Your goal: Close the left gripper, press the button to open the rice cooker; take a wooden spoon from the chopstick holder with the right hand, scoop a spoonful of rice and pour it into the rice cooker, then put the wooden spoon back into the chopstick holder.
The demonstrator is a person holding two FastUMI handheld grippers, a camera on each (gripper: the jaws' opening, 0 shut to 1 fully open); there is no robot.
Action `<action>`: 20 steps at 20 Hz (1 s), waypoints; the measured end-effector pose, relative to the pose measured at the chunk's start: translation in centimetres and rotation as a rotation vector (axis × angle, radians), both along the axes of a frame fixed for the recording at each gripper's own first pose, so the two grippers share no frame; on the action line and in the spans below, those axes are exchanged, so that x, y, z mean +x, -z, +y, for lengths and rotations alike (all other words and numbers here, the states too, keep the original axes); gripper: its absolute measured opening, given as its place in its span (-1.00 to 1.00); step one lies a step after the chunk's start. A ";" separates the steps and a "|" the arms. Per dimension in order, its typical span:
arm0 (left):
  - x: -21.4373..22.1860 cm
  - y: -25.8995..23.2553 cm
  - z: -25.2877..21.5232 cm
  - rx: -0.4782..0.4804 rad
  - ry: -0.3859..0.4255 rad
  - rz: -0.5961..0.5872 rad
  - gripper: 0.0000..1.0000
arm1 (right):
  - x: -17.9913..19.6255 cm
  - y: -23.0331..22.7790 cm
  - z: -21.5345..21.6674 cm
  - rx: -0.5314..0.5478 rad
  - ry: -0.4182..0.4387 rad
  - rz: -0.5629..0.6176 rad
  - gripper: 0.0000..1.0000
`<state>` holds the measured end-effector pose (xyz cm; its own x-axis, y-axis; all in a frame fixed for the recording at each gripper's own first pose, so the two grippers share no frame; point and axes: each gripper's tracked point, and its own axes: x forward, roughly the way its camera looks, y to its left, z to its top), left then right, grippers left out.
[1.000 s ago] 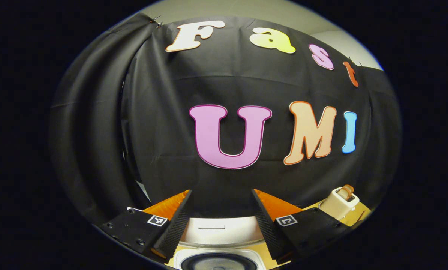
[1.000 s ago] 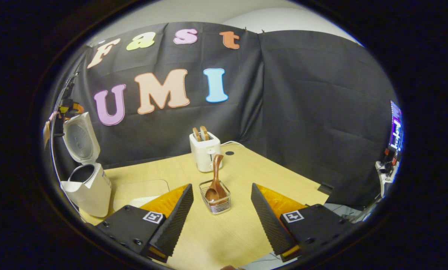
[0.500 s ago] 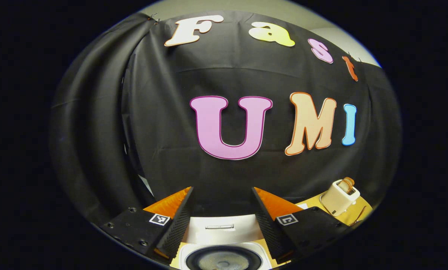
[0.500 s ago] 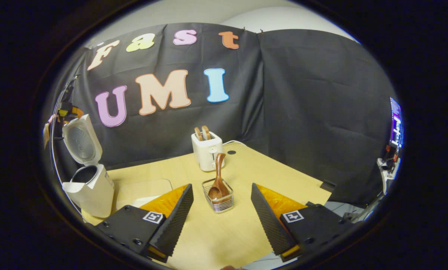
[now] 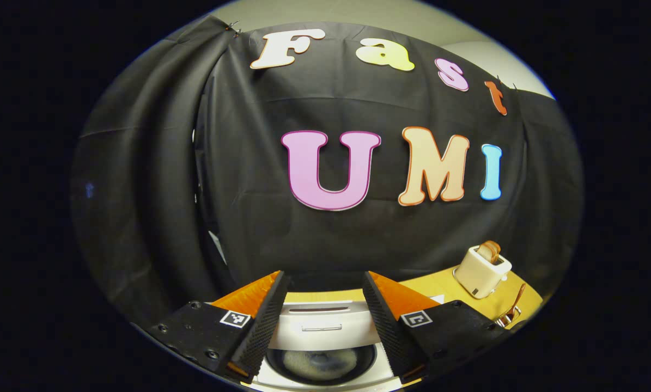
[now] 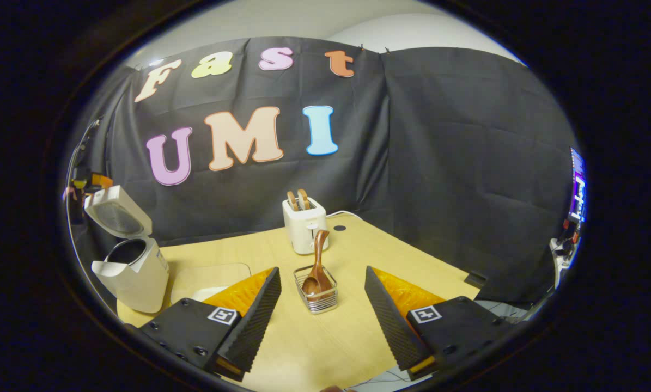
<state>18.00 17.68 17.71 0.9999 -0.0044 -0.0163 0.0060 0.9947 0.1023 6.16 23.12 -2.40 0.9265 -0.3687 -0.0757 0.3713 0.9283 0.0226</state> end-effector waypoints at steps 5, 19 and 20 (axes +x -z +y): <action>-2.8 4.9 0.0 -0.006 -0.018 0.005 0.67 | 0.1 -0.1 0.1 -0.011 -0.016 -0.001 0.96; -4.7 16.4 0.9 0.003 -0.012 0.041 0.67 | 1.1 0.4 1.5 -0.020 -0.061 0.021 0.96; -4.6 16.4 0.9 0.004 -0.012 0.031 0.69 | 1.0 0.4 1.6 -0.022 -0.062 0.023 0.94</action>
